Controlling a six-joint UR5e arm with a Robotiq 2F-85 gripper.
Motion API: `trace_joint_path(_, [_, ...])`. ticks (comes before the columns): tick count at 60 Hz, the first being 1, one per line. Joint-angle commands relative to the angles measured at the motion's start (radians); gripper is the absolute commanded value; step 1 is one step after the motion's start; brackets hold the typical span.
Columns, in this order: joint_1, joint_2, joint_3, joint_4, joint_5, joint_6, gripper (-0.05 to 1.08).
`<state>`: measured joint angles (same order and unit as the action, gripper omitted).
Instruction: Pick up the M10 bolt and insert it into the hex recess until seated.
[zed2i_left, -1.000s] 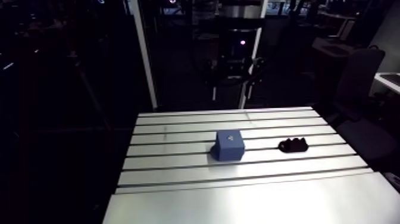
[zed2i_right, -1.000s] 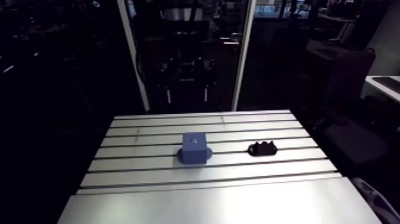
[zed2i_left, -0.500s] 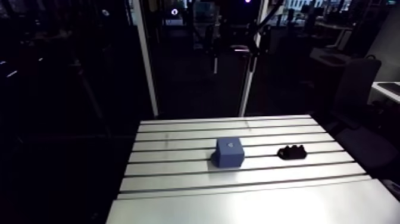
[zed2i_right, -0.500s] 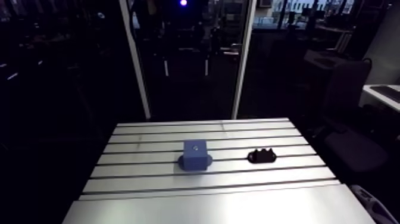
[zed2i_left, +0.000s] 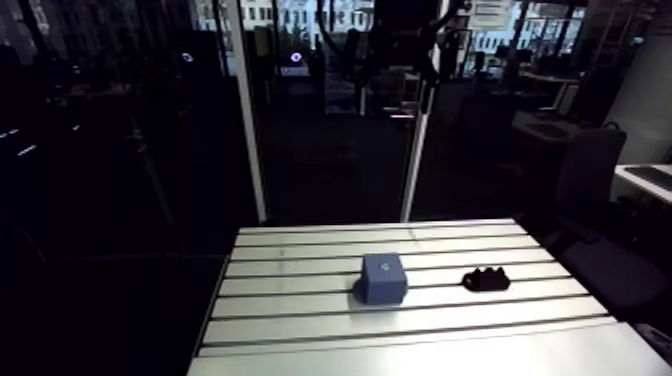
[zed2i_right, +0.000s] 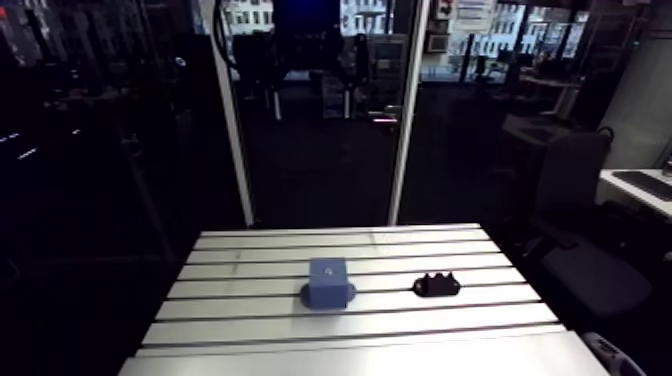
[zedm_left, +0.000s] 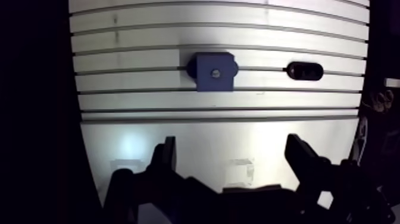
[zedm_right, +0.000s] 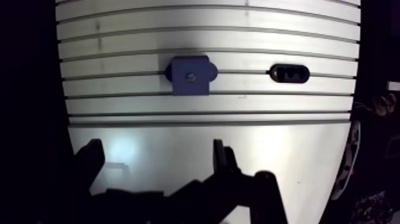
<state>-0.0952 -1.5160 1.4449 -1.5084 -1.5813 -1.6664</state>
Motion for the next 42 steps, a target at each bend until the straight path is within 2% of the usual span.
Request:
trace_joint_path(1, [0.0,-0.022,0.037,0.0,0.001,0.0,0.01])
trace_joint_path(15, [0.0,-0.032,0.048,0.0,-0.002,0.0,0.01])
trace_joint_path(42, [0.003,-0.042,0.098,-0.002,0.01,0.0,0.01])
